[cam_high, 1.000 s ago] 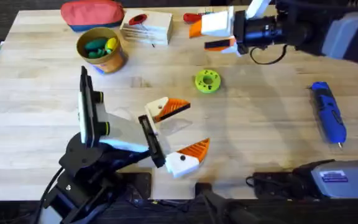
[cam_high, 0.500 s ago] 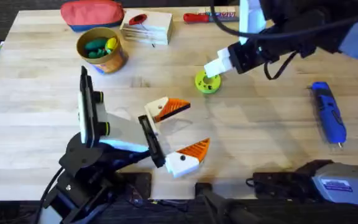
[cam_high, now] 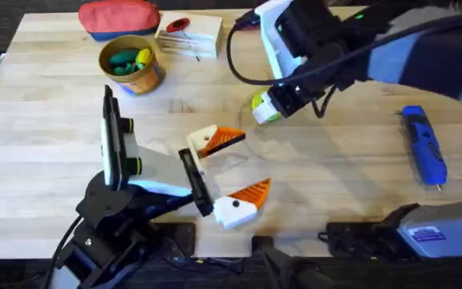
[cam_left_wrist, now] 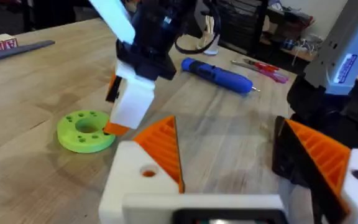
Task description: Pick up the gripper from the table and insert it into the empty holder that is missing its gripper. Then pick up a screw, insert it into the mounting hole, and use the screwdriver to tighten it. Finally, clean up the table by picking up the vegetable and placing it into the bucket.
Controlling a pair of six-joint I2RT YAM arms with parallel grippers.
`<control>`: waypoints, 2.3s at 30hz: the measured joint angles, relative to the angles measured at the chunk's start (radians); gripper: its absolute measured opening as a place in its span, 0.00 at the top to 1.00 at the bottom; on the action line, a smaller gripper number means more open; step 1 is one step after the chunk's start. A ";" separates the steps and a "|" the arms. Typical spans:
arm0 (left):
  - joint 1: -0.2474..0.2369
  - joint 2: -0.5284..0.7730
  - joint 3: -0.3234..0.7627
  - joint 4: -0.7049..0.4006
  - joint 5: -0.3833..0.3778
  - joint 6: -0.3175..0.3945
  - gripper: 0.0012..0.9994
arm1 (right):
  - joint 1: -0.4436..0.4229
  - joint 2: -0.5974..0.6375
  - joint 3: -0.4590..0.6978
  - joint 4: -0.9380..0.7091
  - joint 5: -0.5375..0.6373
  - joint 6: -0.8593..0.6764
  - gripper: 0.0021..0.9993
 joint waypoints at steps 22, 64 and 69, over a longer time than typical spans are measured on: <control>0.000 0.000 0.000 0.000 0.000 0.000 0.01 | 0.029 0.095 0.000 0.044 0.033 0.056 0.71; 0.000 0.000 0.000 0.000 0.000 0.000 0.01 | 0.029 -0.060 0.101 -0.093 0.171 0.071 1.00; 0.000 0.000 0.000 0.000 0.000 0.000 0.01 | 0.043 -0.183 0.167 -0.175 0.176 0.063 1.00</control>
